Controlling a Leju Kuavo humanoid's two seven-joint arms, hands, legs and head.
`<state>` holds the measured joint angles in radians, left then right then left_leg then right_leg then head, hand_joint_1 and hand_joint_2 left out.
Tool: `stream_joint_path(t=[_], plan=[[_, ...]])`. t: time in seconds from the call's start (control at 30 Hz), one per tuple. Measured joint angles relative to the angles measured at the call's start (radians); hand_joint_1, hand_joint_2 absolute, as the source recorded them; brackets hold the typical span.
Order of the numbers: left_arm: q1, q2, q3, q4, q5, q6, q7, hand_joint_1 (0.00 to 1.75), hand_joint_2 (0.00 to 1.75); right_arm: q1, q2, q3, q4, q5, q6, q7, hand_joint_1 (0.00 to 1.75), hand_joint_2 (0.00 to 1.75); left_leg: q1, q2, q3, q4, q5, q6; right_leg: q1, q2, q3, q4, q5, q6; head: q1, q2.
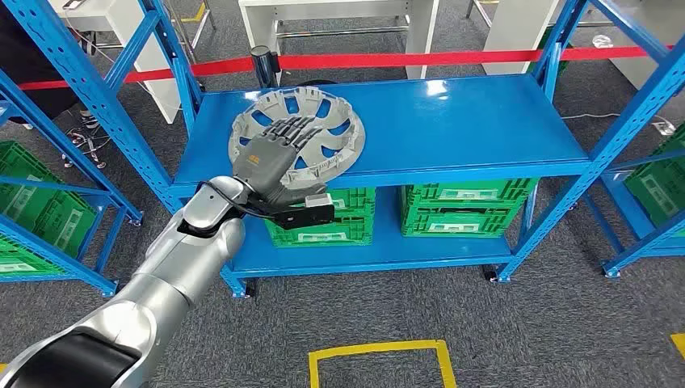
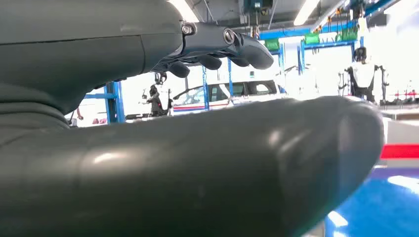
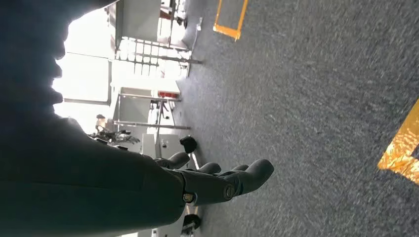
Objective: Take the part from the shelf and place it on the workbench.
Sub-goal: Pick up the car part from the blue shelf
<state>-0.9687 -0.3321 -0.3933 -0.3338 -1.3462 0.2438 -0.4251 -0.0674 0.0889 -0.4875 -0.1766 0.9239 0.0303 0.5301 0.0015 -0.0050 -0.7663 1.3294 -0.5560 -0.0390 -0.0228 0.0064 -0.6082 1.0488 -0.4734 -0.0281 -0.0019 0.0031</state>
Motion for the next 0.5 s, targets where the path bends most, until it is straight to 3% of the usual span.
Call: stream_joint_path(t=[0.07, 0.1, 0.17, 0.2, 0.33, 0.4, 0.47, 0.5], plan=[[0.000, 0.000, 0.000, 0.000, 0.000, 0.000, 0.000, 0.00, 0.00, 0.001, 0.000, 0.000, 0.000, 0.000, 0.000, 0.000, 0.00, 1.75, -0.001, 0.000, 0.027, -0.067, 0.045, 0.005, 0.001, 0.001, 0.006, 0.000, -0.004, 0.002, 0.000, 0.000], [0.000, 0.001, -0.001, -0.001, 0.000, 0.000, 0.000, 0.00, 0.00, 0.001, 0.000, 0.000, 0.000, 0.000, 0.000, 0.000, 0.00, 1.75, -0.002, 0.000, 0.056, -0.138, 0.086, 0.012, 0.001, 0.002, 0.011, 0.000, -0.007, 0.003, 0.000, 0.000], [-0.002, 0.001, -0.002, -0.002, 0.000, 0.000, 0.000, 0.00, 0.00, 0.000, 0.002, 0.000, 0.000, 0.000, 0.000, 0.000, 0.00, 1.75, -0.007, 0.000, 0.112, -0.256, 0.128, 0.024, 0.003, 0.003, 0.018, -0.001, -0.015, 0.011, 0.000, 0.000], [-0.002, 0.001, -0.003, -0.002, 0.000, 0.000, 0.000, 0.00, 0.00, -0.001, 0.002, 0.000, 0.000, 0.000, 0.000, 0.000, 0.00, 1.75, -0.010, 0.000, 0.126, -0.285, 0.131, 0.028, 0.004, 0.003, 0.019, -0.002, -0.017, 0.017, 0.001, 0.000], [-0.004, 0.001, -0.006, -0.004, 0.000, 0.000, 0.000, 0.00, 0.00, -0.001, 0.002, 0.000, 0.000, 0.000, 0.001, 0.000, 0.00, 1.75, -0.007, -0.002, 0.144, -0.308, 0.127, 0.043, 0.003, 0.000, 0.020, 0.006, -0.029, 0.040, 0.001, 0.000], [-0.006, 0.000, -0.007, -0.005, 0.000, 0.000, 0.000, 0.00, 0.00, -0.002, 0.002, 0.000, 0.000, 0.000, 0.000, 0.000, 0.00, 1.75, -0.002, -0.001, 0.154, -0.318, 0.127, 0.052, 0.002, -0.001, -0.024, 0.090, -0.068, 0.049, 0.003, 0.000], [-0.005, -0.001, -0.008, -0.004, 0.001, 0.000, 0.001, 0.00, 0.00, -0.002, 0.002, 0.000, 0.000, 0.000, 0.001, 0.000, 0.00, 1.75, -0.002, 0.000, 0.157, -0.317, 0.122, 0.058, 0.001, -0.002, -0.100, 0.216, -0.111, 0.057, 0.004, 0.000], [-0.003, -0.001, -0.009, -0.003, 0.003, 0.000, 0.001, 0.00, 0.00, 0.000, 0.002, 0.000, 0.000, 0.001, 0.001, -0.001, 0.00, 1.75, -0.002, 0.000, 0.158, -0.315, 0.119, 0.058, 0.001, -0.002, -0.128, 0.254, -0.113, 0.059, 0.004, 0.000]])
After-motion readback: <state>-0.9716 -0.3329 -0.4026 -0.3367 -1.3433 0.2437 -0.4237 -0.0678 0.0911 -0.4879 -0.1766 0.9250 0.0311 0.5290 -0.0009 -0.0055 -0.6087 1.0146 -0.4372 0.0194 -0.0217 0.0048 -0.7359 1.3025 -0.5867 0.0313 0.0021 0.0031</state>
